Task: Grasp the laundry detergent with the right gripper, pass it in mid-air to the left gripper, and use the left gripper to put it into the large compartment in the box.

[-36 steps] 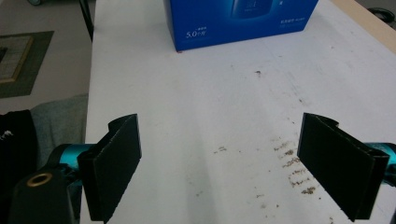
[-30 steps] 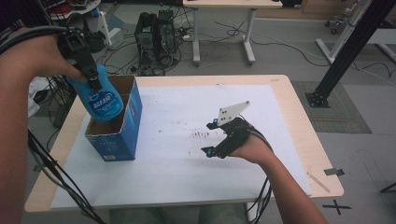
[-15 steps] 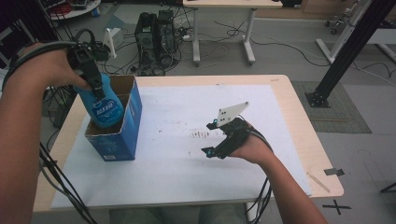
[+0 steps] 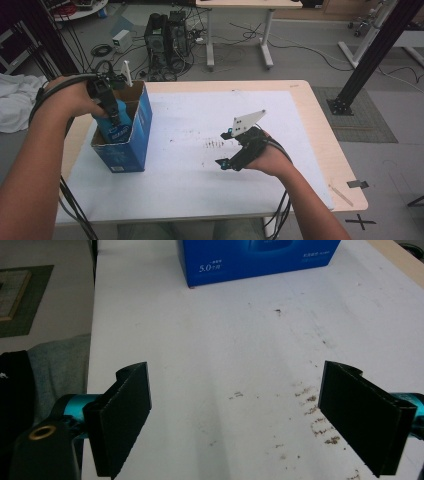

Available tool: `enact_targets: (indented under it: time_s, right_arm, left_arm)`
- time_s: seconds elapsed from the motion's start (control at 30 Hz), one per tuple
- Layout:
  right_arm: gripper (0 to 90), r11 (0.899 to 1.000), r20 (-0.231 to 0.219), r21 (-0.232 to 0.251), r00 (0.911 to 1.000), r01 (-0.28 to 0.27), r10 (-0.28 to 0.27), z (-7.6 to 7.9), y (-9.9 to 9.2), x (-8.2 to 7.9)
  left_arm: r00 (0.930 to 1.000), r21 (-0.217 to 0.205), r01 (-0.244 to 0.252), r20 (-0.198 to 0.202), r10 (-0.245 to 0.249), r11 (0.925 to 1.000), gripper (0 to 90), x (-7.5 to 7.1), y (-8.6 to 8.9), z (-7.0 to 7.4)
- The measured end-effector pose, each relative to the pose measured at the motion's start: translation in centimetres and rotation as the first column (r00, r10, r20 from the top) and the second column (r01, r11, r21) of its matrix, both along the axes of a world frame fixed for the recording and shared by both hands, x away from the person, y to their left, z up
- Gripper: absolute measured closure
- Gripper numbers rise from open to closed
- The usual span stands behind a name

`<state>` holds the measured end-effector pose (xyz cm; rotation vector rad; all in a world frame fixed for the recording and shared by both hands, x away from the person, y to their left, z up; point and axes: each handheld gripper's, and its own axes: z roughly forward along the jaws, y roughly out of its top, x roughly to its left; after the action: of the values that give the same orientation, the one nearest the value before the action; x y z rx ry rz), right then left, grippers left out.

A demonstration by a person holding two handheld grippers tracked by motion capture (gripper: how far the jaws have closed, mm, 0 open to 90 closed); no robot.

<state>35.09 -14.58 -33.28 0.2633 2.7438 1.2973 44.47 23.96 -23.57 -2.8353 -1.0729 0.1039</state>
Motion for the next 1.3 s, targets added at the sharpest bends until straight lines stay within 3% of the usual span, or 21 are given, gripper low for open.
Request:
enact_targets:
  time_s: [0.2,0.57,0.77,0.9,1.07,1.3]
  right_arm:
    - [12.8,1.000,0.000,-0.002,1.0000,-0.005,0.005,0.0,0.0,0.0]
    - [12.8,1.000,-0.006,-0.006,1.0000,-0.003,0.003,0.0,0.0,-0.2]
    - [12.8,1.000,-0.003,-0.011,1.0000,-0.005,0.005,-0.1,0.2,-0.1]
    - [12.8,1.000,-0.004,-0.015,1.0000,-0.002,0.002,-0.1,0.2,-0.2]
    - [12.8,1.000,-0.004,-0.017,1.0000,-0.002,0.001,-0.1,0.3,-0.2]
    - [12.8,1.000,-0.006,-0.017,1.0000,0.003,-0.003,0.0,0.2,-0.3]
  left_arm:
    - [1.0000,-0.016,-0.003,-0.007,0.003,0.9999,39.8,0.1,-0.1,-2.6]
    - [1.0000,-0.016,0.007,-0.003,-0.007,0.9998,39.8,0.2,0.0,-4.9]
    - [1.0000,-0.027,0.008,0.001,-0.008,0.9996,39.8,0.3,0.0,-5.5]
    - [0.9993,-0.030,0.036,-0.001,-0.036,0.9989,39.6,0.4,0.0,-5.5]
    - [0.9997,-0.045,0.018,0.018,-0.017,0.9988,38.9,0.3,0.0,-5.5]
    - [0.9995,-0.042,0.032,0.009,-0.031,0.9986,35.6,0.2,0.0,-5.3]
